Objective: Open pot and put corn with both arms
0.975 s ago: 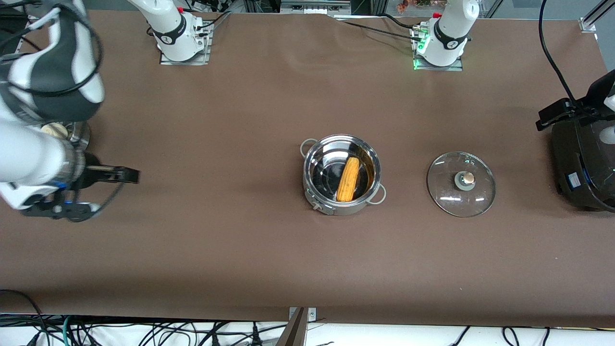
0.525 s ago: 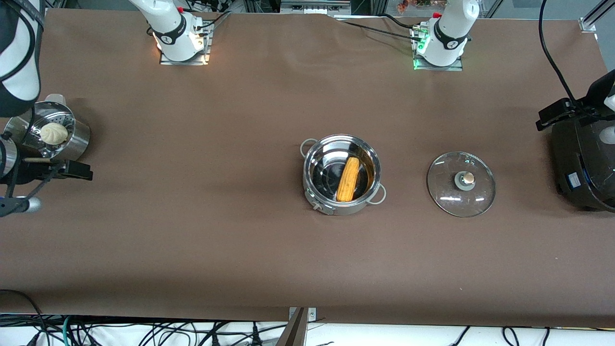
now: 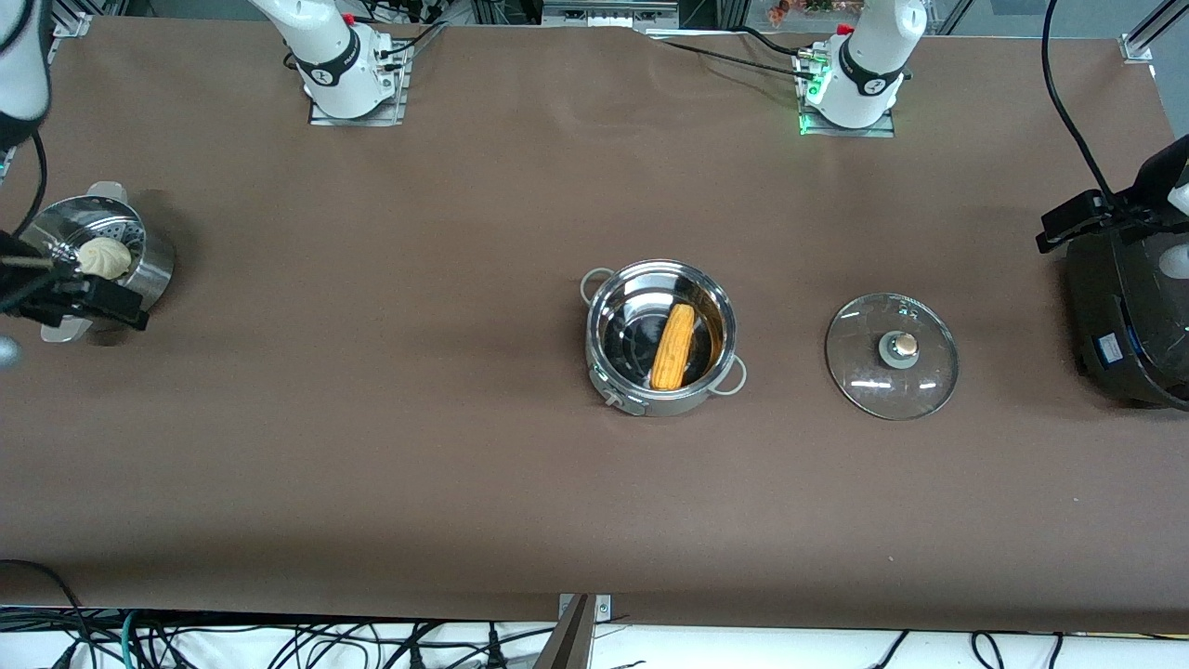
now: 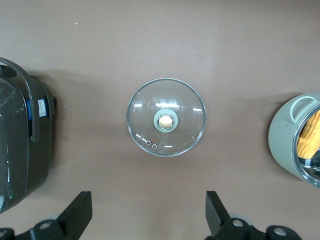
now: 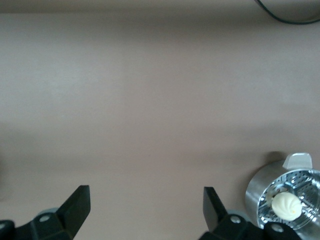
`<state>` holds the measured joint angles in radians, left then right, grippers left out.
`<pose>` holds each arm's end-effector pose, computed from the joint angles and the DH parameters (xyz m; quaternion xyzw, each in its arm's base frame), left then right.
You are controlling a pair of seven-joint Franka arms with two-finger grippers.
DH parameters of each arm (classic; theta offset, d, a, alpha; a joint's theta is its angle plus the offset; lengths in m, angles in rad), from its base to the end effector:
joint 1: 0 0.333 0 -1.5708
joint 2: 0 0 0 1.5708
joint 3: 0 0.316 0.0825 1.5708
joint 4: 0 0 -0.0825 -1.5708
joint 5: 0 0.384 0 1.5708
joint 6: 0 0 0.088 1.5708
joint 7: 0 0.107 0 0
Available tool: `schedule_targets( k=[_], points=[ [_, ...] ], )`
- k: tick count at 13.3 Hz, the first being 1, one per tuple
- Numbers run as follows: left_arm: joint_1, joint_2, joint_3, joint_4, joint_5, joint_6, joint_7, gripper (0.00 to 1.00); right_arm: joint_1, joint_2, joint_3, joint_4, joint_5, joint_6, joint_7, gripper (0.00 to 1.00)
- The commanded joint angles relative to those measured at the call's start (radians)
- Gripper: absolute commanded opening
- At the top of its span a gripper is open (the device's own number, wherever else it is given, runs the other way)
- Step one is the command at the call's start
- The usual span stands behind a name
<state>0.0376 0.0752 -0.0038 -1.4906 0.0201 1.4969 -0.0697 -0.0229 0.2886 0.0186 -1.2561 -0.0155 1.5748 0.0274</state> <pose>0.5696 0.0216 0.6135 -0.9980 -0.0521 0.0343 0.0105 0.6419 -0.0063 0.6007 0.9997 -0.0164 0.0151 0.0049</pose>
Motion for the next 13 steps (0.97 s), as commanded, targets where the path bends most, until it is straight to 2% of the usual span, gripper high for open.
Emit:
schedule_targets(
  k=[1,6,13],
  points=[
    [0.008,0.015,-0.004,0.032,-0.022,-0.010,-0.002,1.00,0.004,-0.143,-0.008,-0.167,0.031,0.030,0.002,1.00],
    [0.008,0.015,-0.004,0.032,-0.022,-0.010,-0.002,1.00,0.011,-0.186,-0.005,-0.184,0.019,-0.087,0.012,1.00],
    [0.008,0.015,-0.004,0.032,-0.022,-0.010,-0.002,1.00,-0.015,-0.258,-0.003,-0.279,0.020,-0.093,0.016,1.00]
  ],
)
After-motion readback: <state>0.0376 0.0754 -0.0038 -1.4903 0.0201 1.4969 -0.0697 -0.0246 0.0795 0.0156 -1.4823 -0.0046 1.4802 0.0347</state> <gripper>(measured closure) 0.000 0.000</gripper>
